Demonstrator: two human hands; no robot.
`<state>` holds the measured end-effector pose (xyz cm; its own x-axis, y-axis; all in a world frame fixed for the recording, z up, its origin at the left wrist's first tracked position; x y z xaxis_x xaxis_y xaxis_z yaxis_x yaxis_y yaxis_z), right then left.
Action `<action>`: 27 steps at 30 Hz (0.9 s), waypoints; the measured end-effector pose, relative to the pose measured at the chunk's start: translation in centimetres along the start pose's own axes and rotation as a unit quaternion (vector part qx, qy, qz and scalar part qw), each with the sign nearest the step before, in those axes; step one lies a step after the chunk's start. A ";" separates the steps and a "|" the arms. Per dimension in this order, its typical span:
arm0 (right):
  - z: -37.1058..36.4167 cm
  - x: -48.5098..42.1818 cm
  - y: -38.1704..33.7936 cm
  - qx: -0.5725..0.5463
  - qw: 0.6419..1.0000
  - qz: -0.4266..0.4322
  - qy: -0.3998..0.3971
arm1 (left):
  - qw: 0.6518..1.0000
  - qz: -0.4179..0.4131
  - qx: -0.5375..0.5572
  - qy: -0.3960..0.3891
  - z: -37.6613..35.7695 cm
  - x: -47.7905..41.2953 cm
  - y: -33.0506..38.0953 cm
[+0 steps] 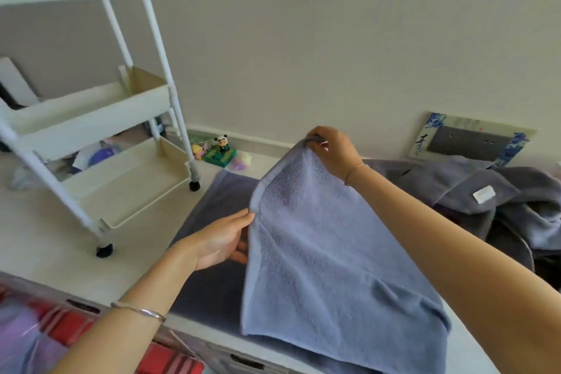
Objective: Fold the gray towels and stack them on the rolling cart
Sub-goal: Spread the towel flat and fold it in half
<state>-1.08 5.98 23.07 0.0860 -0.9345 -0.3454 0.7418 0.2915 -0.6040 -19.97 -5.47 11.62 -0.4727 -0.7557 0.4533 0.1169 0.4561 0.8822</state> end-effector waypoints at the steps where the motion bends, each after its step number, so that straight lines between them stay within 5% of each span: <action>1: -2.3 -1.1 -0.7 -0.006 1.000 -0.005 -0.006 | 1.000 0.009 0.003 0.005 2.2 0.3 -0.4; 12: -22.2 -8.7 -3.0 -0.004 0.993 -0.089 -0.082 | 0.989 0.118 -0.004 0.085 19.3 -0.1 -5.4; 15: -26.5 -9.0 -1.9 -0.006 0.987 -0.106 -0.117 | 0.973 0.161 -0.097 0.130 22.5 -1.1 -7.6; 23: -31.4 -7.1 4.0 0.048 0.978 -0.163 -0.125 | 0.827 0.055 -0.479 0.289 24.9 -5.6 -8.3; 27: -31.5 -1.3 7.6 0.138 0.964 -0.177 -0.142 | 0.779 -0.014 -0.593 0.203 21.3 -8.6 -10.3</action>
<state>-16.48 15.81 -3.69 -0.0561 -0.9950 0.0823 0.9037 -0.0857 -0.4195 -35.76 6.36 -4.05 -0.2022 -0.9540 0.2213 0.9499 -0.1360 0.2815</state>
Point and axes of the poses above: each hand's wrist, its own x-axis away from the middle knuckle, its own z-axis out of the back of the hand, y = z × x, the point moved 8 cm from there along -x, towards the middle knuckle, and after that the axes turned 2 degrees about y, right-handed, at the moved point
